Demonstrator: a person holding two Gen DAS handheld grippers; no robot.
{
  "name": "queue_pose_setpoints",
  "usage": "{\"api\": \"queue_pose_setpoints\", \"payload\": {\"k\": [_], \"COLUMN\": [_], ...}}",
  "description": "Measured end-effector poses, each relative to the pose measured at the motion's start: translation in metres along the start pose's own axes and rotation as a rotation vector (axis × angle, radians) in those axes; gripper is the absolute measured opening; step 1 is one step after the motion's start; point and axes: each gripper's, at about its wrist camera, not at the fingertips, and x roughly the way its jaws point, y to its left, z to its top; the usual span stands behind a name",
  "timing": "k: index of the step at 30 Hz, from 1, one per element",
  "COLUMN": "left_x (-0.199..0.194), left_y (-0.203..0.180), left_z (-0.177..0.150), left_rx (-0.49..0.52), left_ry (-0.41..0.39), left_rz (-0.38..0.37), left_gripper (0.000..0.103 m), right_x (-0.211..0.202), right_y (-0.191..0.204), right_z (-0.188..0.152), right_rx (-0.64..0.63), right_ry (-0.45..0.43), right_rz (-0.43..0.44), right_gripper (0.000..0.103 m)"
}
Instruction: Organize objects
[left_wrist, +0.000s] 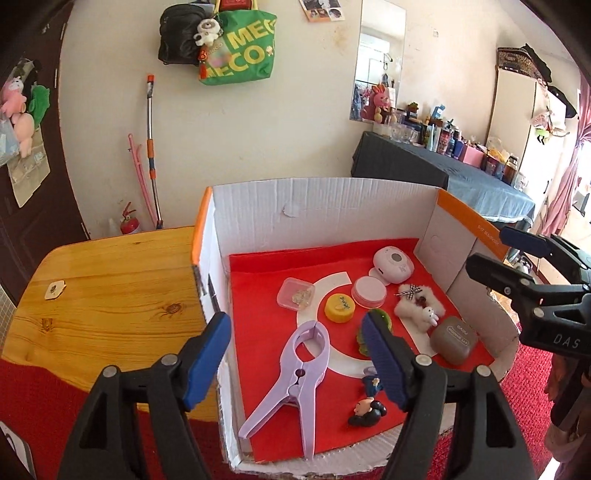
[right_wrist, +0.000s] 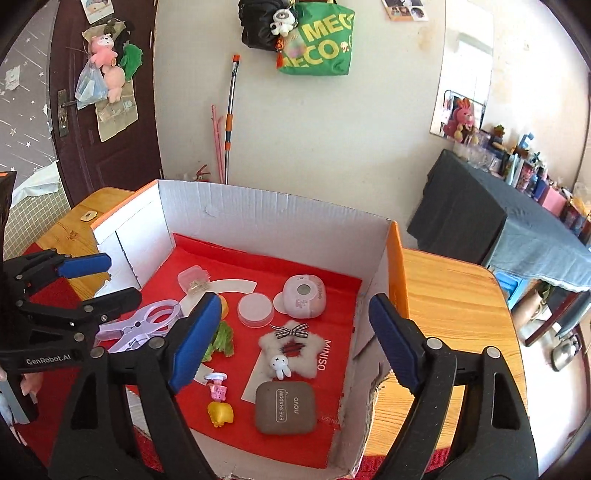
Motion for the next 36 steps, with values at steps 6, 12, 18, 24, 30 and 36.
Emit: {"api": "queue_pose_setpoints", "payload": {"k": [6, 12, 18, 24, 30, 36], "left_x": [-0.013, -0.016, -0.009, -0.009, -0.012, -0.009], "left_y": [0.01, 0.009, -0.002, -0.009, -0.01, -0.002], "left_z": [-0.018, -0.034, -0.045, -0.047, -0.048, -0.047], "left_rx": [-0.052, -0.058, -0.029, -0.006, -0.004, -0.038], "left_ry": [-0.069, -0.104, -0.117, -0.12, -0.136, -0.112], "left_rz": [0.058, 0.081, 0.125, 0.151, 0.167, 0.162], "left_gripper": [0.085, 0.088, 0.089, 0.096, 0.1, 0.101], "right_x": [-0.013, -0.014, -0.009, -0.004, -0.004, 0.001], "right_y": [-0.001, -0.002, -0.005, 0.006, 0.007, 0.008], "right_z": [-0.024, -0.045, -0.056, -0.065, -0.068, -0.068], "right_rx": [0.003, 0.041, 0.088, 0.062, 0.063, 0.051], "right_ry": [-0.091, -0.119, -0.116, -0.088, -0.083, -0.059], "right_rz": [-0.062, -0.098, -0.097, -0.1, -0.111, -0.109], "right_gripper": [0.092, 0.092, 0.093, 0.093, 0.099, 0.099]}}
